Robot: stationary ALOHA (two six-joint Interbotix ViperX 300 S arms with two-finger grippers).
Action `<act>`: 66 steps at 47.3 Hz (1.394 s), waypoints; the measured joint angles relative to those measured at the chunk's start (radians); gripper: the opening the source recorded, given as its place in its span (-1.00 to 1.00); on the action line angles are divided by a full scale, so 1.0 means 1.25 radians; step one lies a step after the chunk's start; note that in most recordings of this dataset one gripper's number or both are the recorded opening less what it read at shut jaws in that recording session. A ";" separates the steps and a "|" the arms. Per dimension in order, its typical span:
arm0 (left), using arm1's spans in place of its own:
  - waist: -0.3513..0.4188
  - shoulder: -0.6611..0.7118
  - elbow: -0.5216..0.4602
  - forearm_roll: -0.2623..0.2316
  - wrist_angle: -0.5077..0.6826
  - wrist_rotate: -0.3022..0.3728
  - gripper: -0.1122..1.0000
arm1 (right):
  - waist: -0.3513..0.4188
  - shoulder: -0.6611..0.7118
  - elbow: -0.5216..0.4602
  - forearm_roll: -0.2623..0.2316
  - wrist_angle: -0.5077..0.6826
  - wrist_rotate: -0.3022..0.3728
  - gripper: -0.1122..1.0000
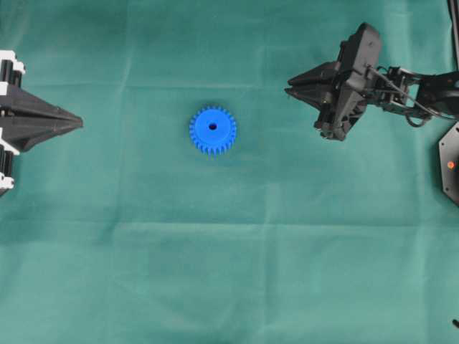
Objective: Insert the shaft placed at a random location into the center hole of the medium gear at another random location.
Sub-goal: 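Lift the shaft upright with the right gripper, then carry the shaft left over the blue gear's center hole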
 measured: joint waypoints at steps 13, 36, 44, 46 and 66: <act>0.001 0.000 0.000 0.000 0.005 -0.001 -0.80 | 0.000 -0.112 -0.025 0.000 0.124 0.000 -0.57; 0.000 0.000 0.000 0.000 0.010 -0.004 -0.80 | 0.002 -0.102 -0.042 0.000 0.134 0.000 -0.57; 0.001 0.000 0.000 0.000 0.010 -0.004 -0.80 | 0.034 -0.059 -0.080 0.000 0.134 0.000 -0.57; 0.001 0.000 0.000 0.000 0.010 -0.004 -0.80 | 0.043 -0.048 -0.091 0.000 0.134 0.000 -0.57; 0.001 0.000 -0.001 0.000 0.012 -0.004 -0.80 | 0.129 0.103 -0.261 0.001 0.134 0.000 -0.57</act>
